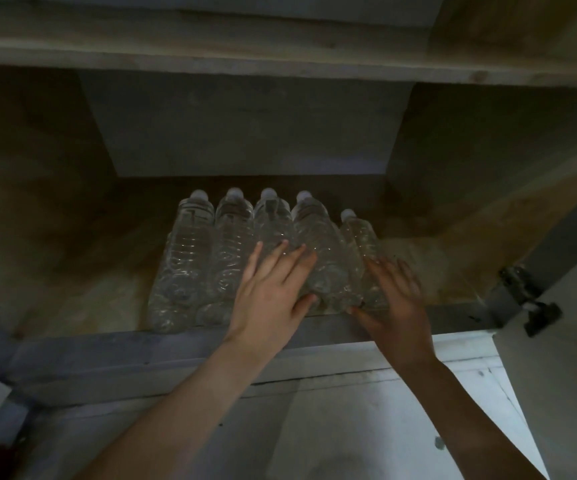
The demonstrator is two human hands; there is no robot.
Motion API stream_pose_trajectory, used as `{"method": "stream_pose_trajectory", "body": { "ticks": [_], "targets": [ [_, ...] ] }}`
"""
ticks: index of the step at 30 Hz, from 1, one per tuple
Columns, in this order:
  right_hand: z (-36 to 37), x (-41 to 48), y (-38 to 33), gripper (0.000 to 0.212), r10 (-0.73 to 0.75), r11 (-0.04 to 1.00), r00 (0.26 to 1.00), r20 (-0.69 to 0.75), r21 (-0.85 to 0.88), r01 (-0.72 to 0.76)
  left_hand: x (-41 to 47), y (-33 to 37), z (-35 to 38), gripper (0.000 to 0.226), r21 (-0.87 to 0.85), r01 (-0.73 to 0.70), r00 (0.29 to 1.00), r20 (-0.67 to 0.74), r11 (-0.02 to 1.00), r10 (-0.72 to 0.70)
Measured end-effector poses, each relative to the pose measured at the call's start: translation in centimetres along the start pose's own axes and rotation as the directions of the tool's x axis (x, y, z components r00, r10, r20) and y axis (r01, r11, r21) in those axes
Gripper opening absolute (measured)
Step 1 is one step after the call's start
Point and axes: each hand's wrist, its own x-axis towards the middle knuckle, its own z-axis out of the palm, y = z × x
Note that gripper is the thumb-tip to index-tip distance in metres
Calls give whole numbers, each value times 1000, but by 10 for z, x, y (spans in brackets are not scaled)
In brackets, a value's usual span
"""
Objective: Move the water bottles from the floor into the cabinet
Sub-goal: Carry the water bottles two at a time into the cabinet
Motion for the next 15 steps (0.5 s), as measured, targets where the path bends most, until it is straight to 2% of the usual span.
{"method": "stream_pose_trajectory", "body": {
  "ticks": [5,15],
  "targets": [
    [5,4,12,82,60,996,994,94,63,-66,2,-1,5,60,6,-4,1000,19,1000,4],
    [-1,-6,-27,75,-40,995,996,86,-83,47,-14,-4,-11,51,-34,-44,999,21,998,45]
  ]
}}
